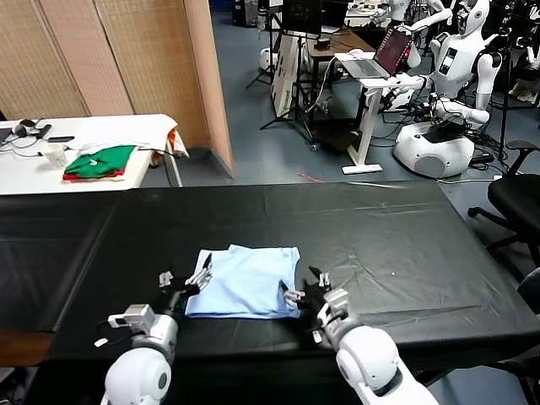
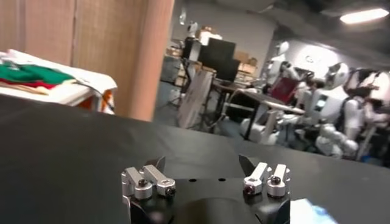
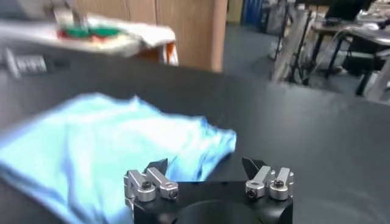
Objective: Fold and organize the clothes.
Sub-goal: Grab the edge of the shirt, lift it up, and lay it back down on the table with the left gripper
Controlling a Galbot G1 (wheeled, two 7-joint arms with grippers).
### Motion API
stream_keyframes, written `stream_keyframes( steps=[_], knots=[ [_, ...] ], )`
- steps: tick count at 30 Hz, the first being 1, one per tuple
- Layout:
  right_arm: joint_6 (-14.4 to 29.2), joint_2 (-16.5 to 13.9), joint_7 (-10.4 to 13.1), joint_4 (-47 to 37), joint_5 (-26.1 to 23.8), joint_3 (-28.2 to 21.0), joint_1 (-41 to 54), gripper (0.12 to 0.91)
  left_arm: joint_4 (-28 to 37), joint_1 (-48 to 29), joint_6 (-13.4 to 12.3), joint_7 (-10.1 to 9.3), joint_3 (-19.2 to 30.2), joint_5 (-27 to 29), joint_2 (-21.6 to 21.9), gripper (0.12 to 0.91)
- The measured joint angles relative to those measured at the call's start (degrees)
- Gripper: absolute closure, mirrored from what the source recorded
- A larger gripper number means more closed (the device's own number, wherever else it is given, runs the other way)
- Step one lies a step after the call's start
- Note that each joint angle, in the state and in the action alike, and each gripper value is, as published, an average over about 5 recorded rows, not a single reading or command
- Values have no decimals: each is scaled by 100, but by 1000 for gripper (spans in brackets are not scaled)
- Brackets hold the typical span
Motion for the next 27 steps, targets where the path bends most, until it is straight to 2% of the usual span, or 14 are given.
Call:
stream_keyframes(
  steps=[8,16,21,27],
  knots=[
    [472,164,45,403,755,404,-307,118,285,-41,-113,263,-137,-145,-138,123],
    [532,164,108,1113,1456,1065,-785,118,641,-50,-187,431,-245,-605,-352,123],
    [531,126,133,1456,1599,1415,-1029,118,819,-41,-198,475,-307,-930,-360,123],
    [525,141,154,1550,1611,1532,-1061,118,863,11,-241,524,-275,-914,-388,138]
  ],
)
